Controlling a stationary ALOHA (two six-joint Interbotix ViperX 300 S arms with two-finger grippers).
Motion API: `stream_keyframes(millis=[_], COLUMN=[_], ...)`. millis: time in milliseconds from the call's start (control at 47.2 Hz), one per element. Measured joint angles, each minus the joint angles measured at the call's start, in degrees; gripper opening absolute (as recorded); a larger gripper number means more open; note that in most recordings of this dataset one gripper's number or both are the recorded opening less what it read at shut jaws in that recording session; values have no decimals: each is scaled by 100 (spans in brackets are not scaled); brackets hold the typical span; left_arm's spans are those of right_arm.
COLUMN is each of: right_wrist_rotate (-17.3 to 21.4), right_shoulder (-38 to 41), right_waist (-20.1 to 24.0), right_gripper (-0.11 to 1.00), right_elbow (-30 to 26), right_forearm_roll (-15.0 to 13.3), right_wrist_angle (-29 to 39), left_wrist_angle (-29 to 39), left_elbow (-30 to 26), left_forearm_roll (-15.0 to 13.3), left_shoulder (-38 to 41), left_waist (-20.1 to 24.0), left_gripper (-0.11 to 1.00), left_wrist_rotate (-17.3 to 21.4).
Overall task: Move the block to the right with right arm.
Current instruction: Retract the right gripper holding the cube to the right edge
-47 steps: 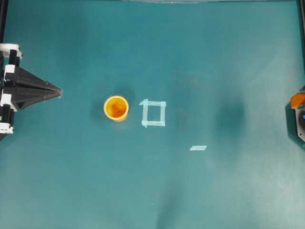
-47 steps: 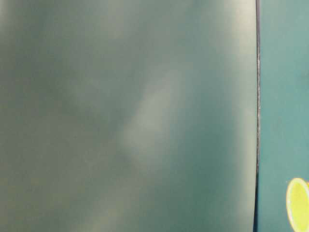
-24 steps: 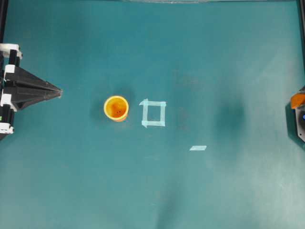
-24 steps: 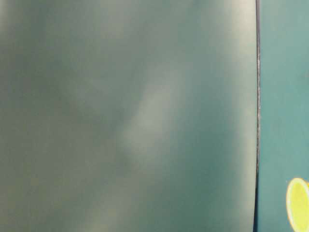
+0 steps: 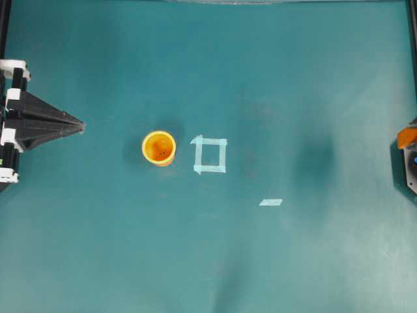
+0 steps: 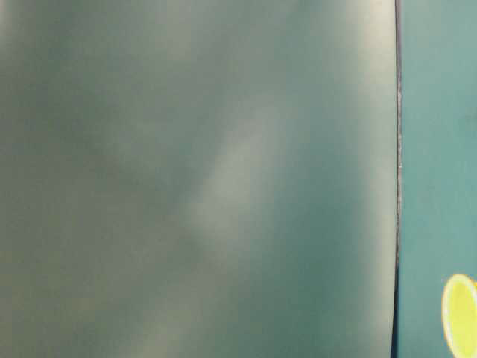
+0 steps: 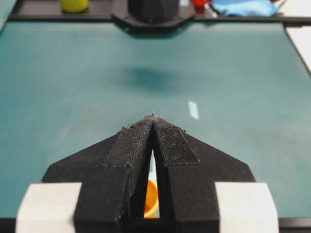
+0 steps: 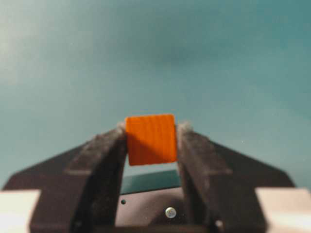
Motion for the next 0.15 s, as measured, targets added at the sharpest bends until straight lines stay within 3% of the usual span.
stream_keyframes(millis=[148], right_wrist_rotate=[0], right_shoulder=[0], right_waist=[0], right_gripper=[41], right_elbow=[0], right_forearm_roll=[0], right_wrist_angle=[9], left_wrist_angle=[0], left_elbow=[-9], left_forearm_roll=[0], left_shoulder=[0], left_waist=[-9], left_gripper=[0], left_wrist_rotate=[0])
